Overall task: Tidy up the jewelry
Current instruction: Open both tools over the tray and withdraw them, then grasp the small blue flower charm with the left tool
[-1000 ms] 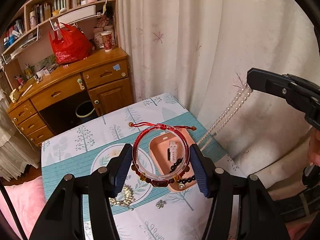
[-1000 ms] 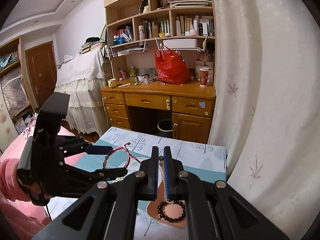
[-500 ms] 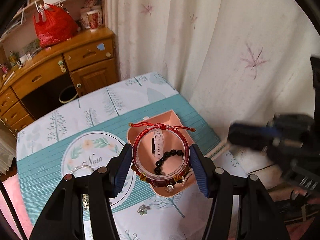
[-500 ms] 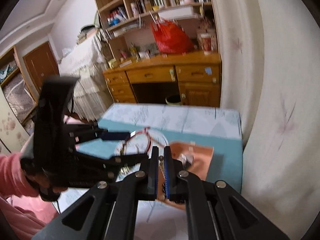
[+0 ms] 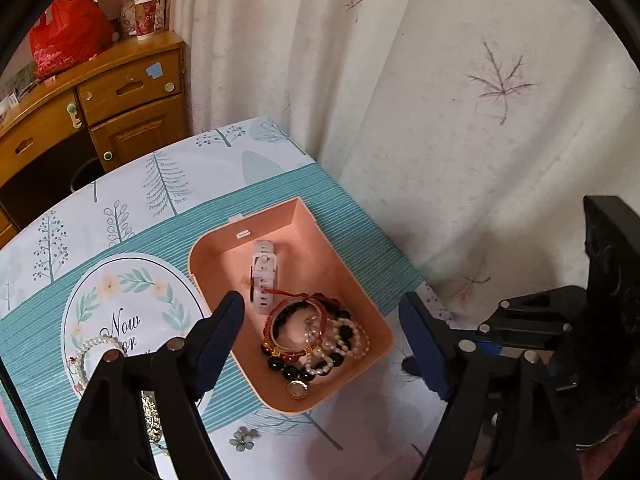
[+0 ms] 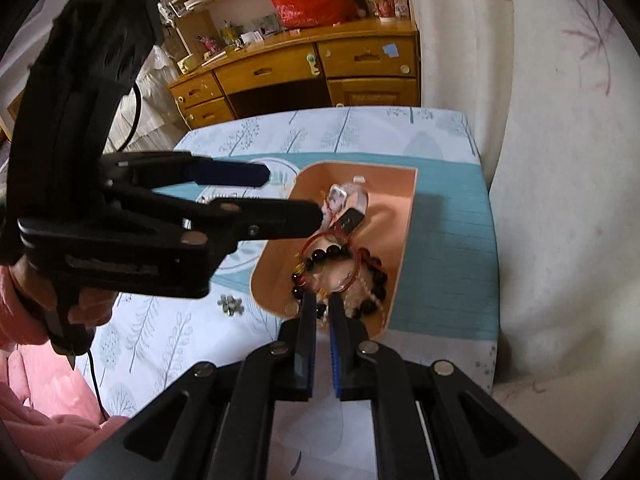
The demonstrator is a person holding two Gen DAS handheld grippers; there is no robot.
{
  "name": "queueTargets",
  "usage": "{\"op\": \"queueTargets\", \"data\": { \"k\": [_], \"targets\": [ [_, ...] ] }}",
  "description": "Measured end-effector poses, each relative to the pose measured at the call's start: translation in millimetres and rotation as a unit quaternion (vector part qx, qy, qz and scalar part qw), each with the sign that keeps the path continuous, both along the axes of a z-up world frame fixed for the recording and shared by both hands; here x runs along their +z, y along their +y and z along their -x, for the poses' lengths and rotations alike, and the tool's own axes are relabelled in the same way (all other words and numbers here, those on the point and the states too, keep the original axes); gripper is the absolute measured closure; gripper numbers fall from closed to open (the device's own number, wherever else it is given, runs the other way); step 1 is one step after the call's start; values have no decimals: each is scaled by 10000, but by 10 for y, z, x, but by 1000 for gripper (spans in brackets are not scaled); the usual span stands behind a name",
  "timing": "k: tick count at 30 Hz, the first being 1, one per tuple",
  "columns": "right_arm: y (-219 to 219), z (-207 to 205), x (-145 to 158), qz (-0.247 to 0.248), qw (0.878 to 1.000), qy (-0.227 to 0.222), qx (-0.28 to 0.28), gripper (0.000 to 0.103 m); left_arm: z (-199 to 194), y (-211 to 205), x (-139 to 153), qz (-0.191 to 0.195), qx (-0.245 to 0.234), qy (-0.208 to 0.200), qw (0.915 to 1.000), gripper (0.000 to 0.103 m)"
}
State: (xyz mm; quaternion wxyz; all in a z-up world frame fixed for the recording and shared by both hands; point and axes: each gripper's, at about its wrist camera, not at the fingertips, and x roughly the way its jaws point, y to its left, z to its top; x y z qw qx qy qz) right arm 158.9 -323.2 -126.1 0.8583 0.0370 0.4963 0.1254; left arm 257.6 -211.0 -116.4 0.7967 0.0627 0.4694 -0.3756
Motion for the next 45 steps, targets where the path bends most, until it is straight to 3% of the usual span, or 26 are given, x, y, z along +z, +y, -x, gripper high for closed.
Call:
{"op": "queueTargets", "data": {
  "k": [5,12,21,24,32,37,42,45],
  "targets": [
    [28,51,-2,-46,10000,28,-58,58,39,96,20,-135,128,-52,9998,25],
    [138,73,-80,-122,9995,295,-26,44,131,412,-144,-404,588,234,9972,25],
    [558,212,-472,-636,9870,1471,111,41,429,1083,-511,-1040,1149,776,9849,25],
    [785,215,-633,-556,9801,1883,299,41,506,1358,-634,-1202,1363,931,9789,25],
    [1083,86,-892,-528,9702,2361,105,41,589,1989,-877,-1473,1855,1034,9660,28],
    [1127,19,-942,-435,9698,2369,-379,41,553,2197,-900,-1464,1866,626,9694,45],
    [1234,-84,-830,-65,9790,1783,-985,41,476,2291,-919,-1326,1582,54,9785,59],
    [1257,-89,-782,128,9806,1425,-1341,42,411,2283,-941,-1208,1400,-179,9826,62]
  ]
}}
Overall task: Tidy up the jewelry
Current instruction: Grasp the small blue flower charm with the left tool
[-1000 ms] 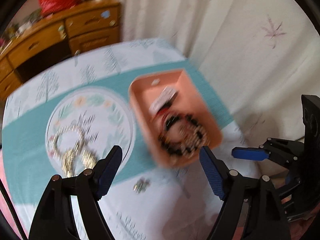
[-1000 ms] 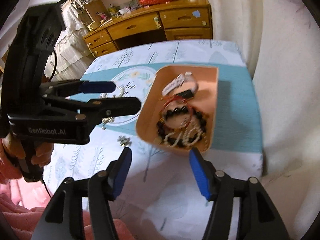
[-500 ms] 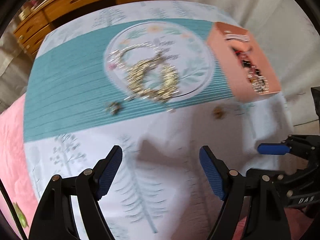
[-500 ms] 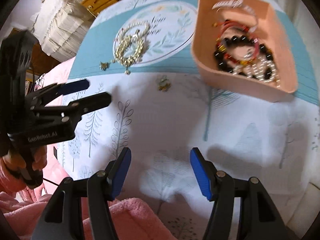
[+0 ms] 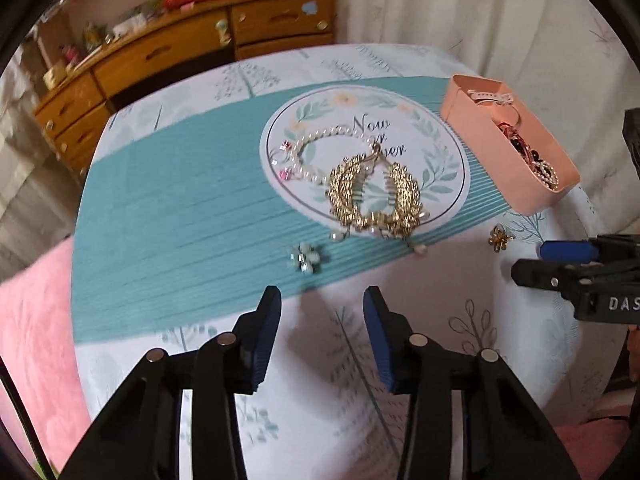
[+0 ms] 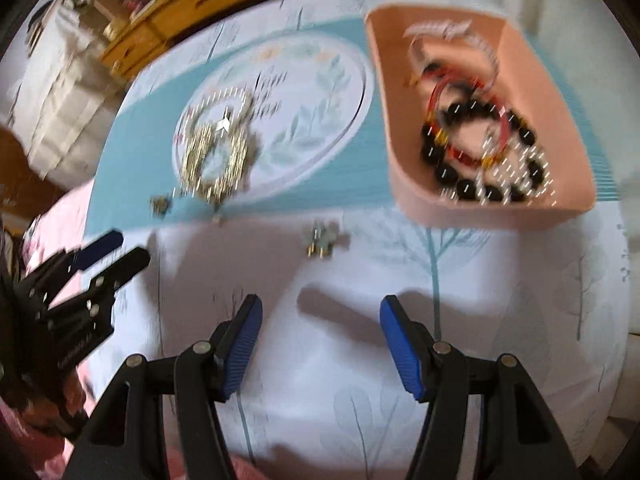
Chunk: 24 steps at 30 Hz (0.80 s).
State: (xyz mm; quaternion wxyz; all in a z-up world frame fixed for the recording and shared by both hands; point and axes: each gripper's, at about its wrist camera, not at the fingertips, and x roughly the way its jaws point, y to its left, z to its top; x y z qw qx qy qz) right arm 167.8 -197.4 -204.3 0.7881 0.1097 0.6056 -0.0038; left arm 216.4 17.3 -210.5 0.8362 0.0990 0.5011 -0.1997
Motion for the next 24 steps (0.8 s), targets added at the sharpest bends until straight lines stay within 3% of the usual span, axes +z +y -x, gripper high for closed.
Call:
{"op": "queueTargets", "data": {
  "k": [4,6,10,15,20,24],
  "targets": [
    [98,40,-62,340,9989,-226,-226,43,-96,-33,-88,75,-227,-136,9996,71],
    [181,56,-95,594,9975,-361,-84,46,-125,-63,-121,-32,-357,-285,9990,77],
    [273,194,-167,1066,9923,-605,191,49,-175,-94,-155,34,-461,-557,9974,79],
    [336,147,-191,1264,9881,-784,384,49,-253,-73,-221,238,-375,-474,9979,87],
    [384,50,-184,1410,9853,-857,441,49,-285,-17,-241,528,-305,-424,9972,87],
    [470,-21,-187,1375,9847,-872,623,68,-274,28,-240,586,-344,-402,9969,88]
  ]
}}
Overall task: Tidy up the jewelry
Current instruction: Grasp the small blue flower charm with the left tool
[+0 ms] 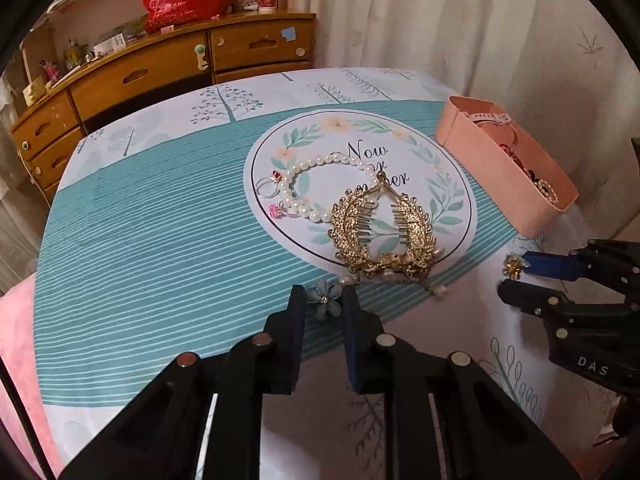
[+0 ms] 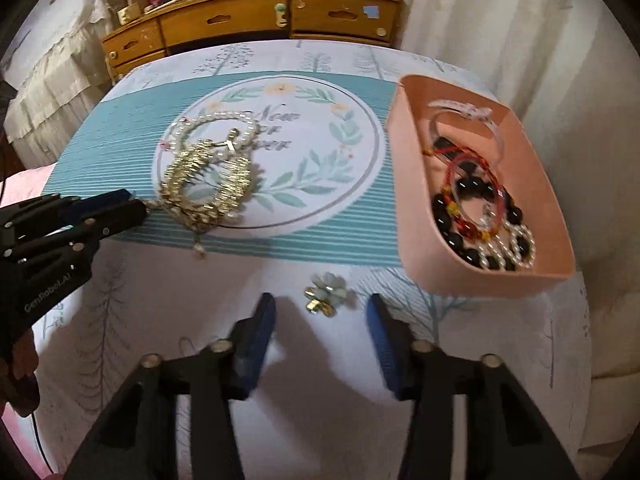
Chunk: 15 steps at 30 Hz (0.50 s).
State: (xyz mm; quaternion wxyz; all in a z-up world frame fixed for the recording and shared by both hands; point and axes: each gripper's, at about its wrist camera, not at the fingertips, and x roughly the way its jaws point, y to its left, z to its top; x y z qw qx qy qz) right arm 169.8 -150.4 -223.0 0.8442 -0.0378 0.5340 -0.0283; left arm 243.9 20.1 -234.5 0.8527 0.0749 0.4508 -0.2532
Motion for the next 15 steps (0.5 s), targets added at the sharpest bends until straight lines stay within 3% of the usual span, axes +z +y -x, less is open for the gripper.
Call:
{"op": "queueTargets", "data": {
  "k": [3,6,15],
  "targets": [
    [59,-17,-4,-26,10000,43,78,82,37,25,41,-17,-43,-72,10000,88],
    [89,-36,22,-101,9999,61,60,86,84,60,115,15,-125,-122,9998,88],
    [241,3,164,-309,9993,-105,193,87,225,141,336,180,-183,-9,9997,88]
  ]
}}
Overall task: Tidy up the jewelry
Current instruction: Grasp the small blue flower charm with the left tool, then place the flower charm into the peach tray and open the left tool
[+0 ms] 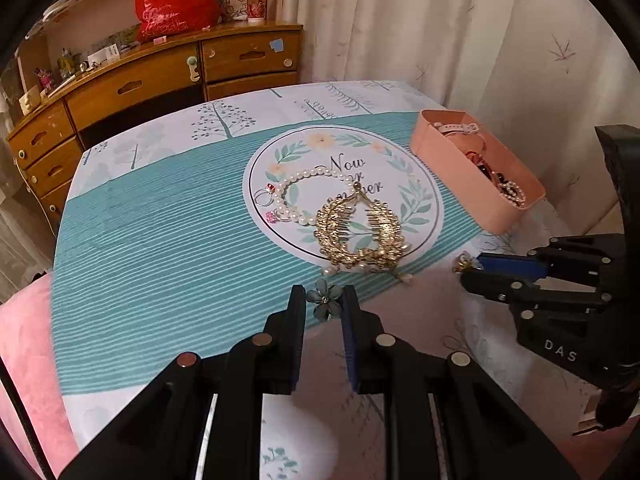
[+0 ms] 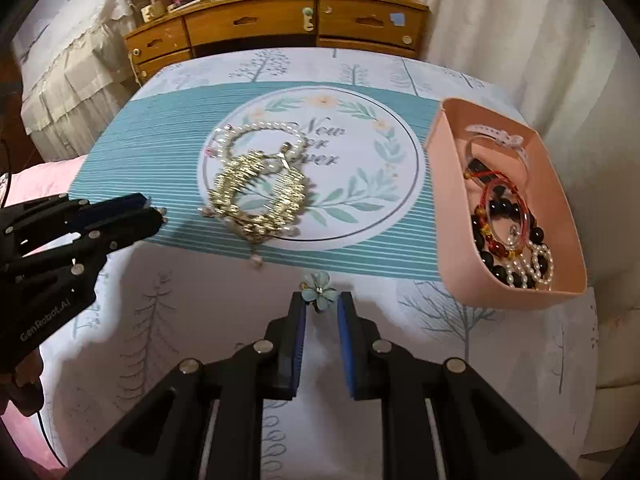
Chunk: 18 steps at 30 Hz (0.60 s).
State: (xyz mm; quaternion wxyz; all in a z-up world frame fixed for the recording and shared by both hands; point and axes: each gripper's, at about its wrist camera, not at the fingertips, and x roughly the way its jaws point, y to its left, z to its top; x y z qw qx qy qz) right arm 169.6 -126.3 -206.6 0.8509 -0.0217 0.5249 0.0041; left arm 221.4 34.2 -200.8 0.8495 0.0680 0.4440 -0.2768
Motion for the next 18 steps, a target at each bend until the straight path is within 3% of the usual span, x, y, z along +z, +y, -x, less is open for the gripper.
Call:
{"op": "queueTargets", "data": {
  "k": [7,13,18],
  "targets": [
    [1,61,251,-437,9985,-323,-94,87,138,-62,46,52,112,299,9995,88],
    [-252,194,519,-767,9944,-688,-241,87,262,-276,96,13,274,672,9974,88],
    [-588,311,766,-862,9905,-1036,-280,87,374,-525,274,1,555,593,9967,88]
  ]
}}
